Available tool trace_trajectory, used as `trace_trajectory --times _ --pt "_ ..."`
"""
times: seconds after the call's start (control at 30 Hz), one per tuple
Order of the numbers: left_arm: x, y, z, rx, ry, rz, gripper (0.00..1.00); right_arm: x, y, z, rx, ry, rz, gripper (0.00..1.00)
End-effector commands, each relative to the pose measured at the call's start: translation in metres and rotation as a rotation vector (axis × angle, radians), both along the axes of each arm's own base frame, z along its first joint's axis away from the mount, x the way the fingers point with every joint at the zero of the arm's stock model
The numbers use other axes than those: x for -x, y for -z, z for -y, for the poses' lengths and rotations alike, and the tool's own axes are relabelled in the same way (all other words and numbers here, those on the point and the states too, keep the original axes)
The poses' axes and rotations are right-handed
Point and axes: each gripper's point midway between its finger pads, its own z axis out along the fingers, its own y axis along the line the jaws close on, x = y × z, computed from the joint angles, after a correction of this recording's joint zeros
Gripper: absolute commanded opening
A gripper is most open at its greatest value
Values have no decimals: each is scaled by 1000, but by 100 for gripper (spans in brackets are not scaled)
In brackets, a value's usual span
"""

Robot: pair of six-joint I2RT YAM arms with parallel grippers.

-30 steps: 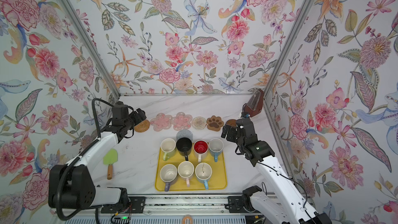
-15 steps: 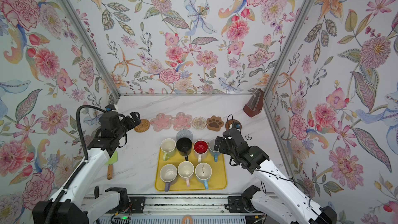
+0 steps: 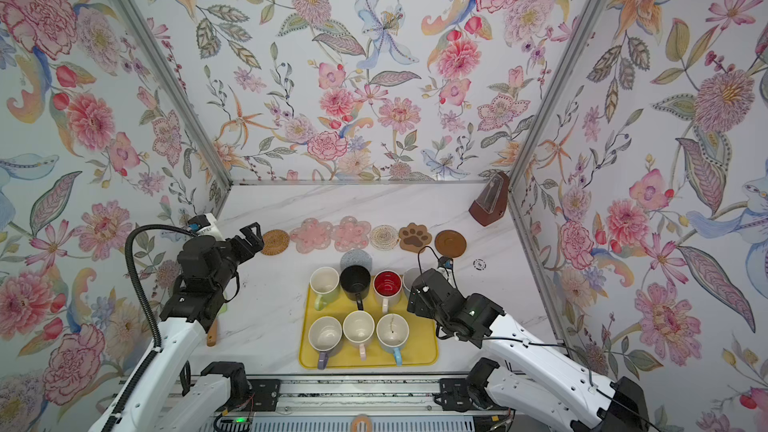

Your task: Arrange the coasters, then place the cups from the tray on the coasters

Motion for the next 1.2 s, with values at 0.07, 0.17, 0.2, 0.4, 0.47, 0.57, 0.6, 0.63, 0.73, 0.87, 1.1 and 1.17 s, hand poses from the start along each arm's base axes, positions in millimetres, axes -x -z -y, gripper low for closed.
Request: trace_trajectory --times 0.07,0.17,0.2,0.4,0.47,0.57,0.6,0.63,0.73,0.87,1.1,1.17 --pt "0 10 -4 -21 -13 -23 97 -1 13 1 33 18 -12 77" --pt "0 13 -4 -23 -13 -38 97 -2 19 -2 36 14 -23 73" --pt "0 14 -5 -17 -16 -38 97 -3 19 -3 37 14 -23 72" --pt "1 17 -5 -10 -18 -28 97 -4 27 -7 47 7 -36 66" --pt "0 18 -3 -4 -11 -28 97 -3 31 -6 58 5 -43 65" --pt "-1 21 -4 -4 -15 -35 97 -4 37 -6 76 6 -52 62" --pt "-1 21 -4 -3 -17 -37 98 -3 39 -6 81 6 -57 60" --pt "-1 21 -4 0 -17 -39 98 -3 40 -6 85 5 -60 59" --pt "-1 21 -3 3 -16 -35 98 -3 44 -2 108 9 -64 53" --pt "0 23 -4 0 -21 -42 97 -3 45 0 121 5 -66 46" --pt "-2 20 -3 7 -16 -35 98 -5 46 -9 140 -21 -74 43" --pt "-3 21 -2 9 -10 -34 98 -5 48 -11 144 -28 -76 43"
